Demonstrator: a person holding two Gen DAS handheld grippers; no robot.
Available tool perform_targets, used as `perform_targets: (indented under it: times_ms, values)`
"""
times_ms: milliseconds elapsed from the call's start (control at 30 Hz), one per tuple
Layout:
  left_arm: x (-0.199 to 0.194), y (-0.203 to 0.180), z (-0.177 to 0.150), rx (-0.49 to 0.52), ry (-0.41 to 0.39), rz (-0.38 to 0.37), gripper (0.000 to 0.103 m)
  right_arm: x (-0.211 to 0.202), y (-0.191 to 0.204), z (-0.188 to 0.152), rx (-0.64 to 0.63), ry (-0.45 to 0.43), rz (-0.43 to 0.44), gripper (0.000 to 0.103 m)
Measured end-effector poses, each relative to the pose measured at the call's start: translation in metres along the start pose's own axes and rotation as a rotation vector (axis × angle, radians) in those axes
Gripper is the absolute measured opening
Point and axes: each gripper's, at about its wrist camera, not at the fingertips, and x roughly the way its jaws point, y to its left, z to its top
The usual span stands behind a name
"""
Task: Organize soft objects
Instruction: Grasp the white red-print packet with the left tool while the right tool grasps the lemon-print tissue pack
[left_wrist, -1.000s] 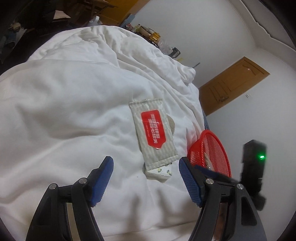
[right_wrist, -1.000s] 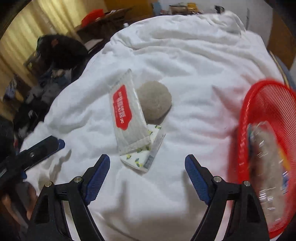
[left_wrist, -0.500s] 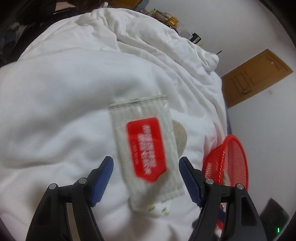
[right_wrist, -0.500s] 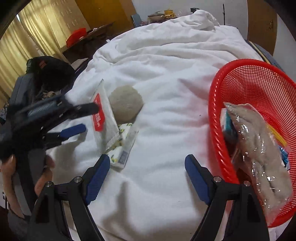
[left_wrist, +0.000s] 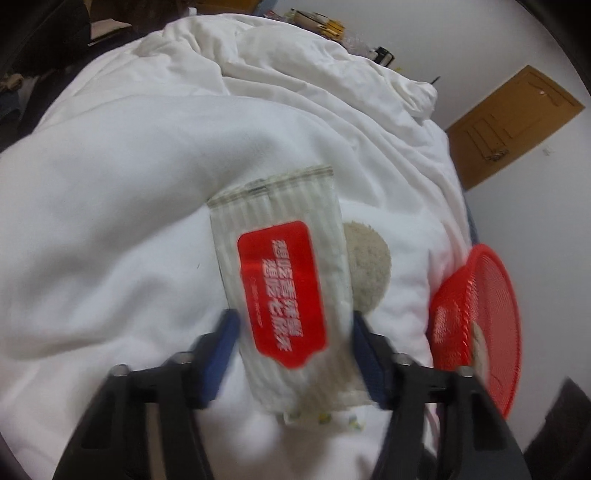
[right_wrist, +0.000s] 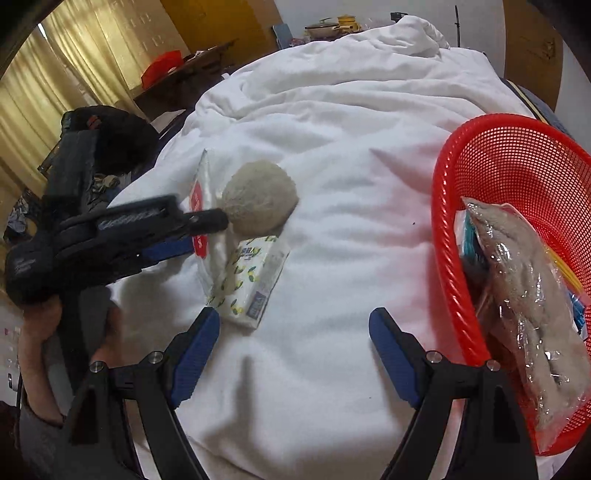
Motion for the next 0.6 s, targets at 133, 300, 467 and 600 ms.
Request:
perform_targets:
  times_ms: [133, 300, 467, 600]
  values:
    - [-0.018, 0.007, -0.006, 0.019, 0.009, -0.094, 0.018, 0.002, 0.0, 0.003, 0.005, 0.008, 0.019, 0.083]
    - [-0.041, 0.014, -0.014, 0.037, -0.035, -0.122, 0.01, 0.011, 0.002, 0.008, 0.005, 0.042, 0.052, 0.083]
    - [-0.056, 0.038, -0.023, 0.041, -0.053, -0.12, 0.015, 0.026, 0.005, 0.02, 0.041, 0.108, 0.115, 0.083]
    - [-0.055, 0.07, -0.023, -0.034, -0.042, -0.083, 0.016, 0.045, 0.013, 0.029, 0.041, 0.18, 0.102, 0.083]
